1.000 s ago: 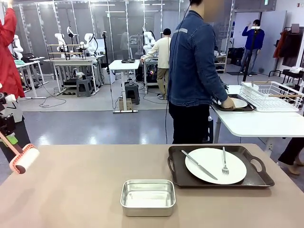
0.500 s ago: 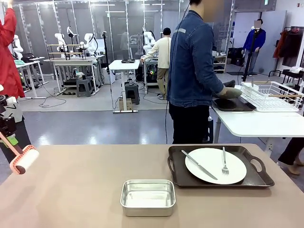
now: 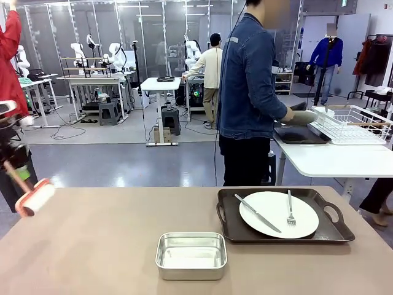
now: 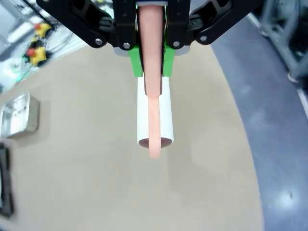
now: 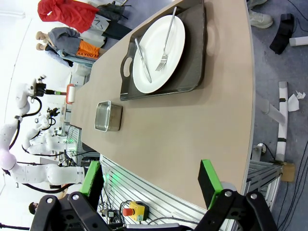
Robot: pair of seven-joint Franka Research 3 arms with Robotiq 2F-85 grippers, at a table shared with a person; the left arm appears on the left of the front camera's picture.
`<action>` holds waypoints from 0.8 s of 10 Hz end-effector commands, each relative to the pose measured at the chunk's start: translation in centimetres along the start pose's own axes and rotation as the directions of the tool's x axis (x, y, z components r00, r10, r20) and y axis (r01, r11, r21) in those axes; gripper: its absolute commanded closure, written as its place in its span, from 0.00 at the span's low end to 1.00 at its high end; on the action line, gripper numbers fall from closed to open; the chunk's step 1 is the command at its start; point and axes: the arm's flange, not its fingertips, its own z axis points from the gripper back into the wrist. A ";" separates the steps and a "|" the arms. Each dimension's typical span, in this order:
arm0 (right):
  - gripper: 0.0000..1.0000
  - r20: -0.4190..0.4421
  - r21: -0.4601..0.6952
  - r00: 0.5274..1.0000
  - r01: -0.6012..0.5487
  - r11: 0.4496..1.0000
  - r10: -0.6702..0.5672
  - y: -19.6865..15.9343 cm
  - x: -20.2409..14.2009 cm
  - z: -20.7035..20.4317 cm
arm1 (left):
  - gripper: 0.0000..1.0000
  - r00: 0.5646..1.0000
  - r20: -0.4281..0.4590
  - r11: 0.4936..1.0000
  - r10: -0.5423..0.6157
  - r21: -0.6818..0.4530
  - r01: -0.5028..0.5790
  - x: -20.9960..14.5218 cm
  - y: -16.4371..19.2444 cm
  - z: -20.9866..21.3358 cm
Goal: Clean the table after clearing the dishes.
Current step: Place the Lint Roller back on top of the Airtight Container.
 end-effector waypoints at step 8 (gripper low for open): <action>0.00 0.005 0.009 1.000 0.001 1.000 -0.001 0.4 -0.1 0.3 | 0.79 0.310 -0.148 0.286 -0.939 0.161 0.945 -8.8 -41.1 -4.1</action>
